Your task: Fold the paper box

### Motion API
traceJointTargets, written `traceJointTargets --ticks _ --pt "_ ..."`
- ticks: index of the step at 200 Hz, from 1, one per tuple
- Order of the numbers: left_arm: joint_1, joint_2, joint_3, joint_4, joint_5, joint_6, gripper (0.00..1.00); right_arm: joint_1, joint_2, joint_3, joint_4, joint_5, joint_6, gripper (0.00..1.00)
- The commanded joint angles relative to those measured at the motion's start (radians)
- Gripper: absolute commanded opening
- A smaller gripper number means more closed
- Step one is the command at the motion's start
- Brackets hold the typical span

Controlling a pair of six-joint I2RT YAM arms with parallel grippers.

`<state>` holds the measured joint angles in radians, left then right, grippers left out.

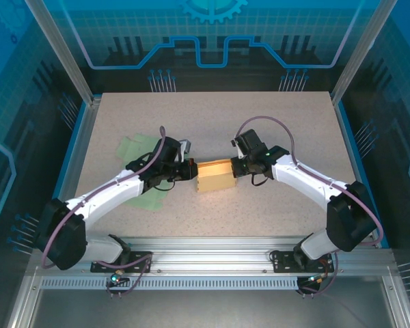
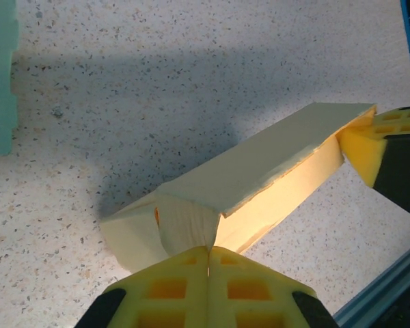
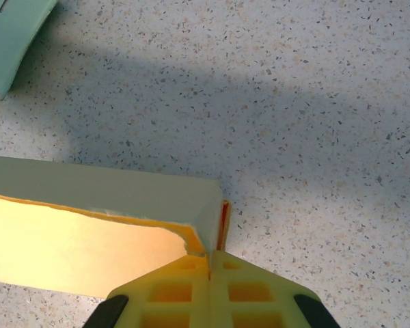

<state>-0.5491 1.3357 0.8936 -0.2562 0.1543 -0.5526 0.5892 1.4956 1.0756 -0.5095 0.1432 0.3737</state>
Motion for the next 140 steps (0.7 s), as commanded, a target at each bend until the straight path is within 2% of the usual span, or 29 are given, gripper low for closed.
traceJointTargets --ticks 1,38,118,140 --pt "0.019 -0.038 -0.002 0.038 0.06 -0.038 0.0 0.024 0.023 -0.003 -0.047 -0.031 -0.012 0.0" --pt "0.047 -0.047 -0.045 0.116 0.113 -0.11 0.0 0.024 0.024 -0.002 -0.047 -0.029 -0.013 0.0" --pt "0.071 -0.052 -0.109 0.254 0.137 -0.257 0.0 0.045 0.035 0.011 -0.055 0.002 -0.023 0.0" --pt "0.071 -0.048 -0.108 0.254 0.138 -0.259 0.0 0.059 0.051 0.023 -0.066 0.024 -0.024 0.0"
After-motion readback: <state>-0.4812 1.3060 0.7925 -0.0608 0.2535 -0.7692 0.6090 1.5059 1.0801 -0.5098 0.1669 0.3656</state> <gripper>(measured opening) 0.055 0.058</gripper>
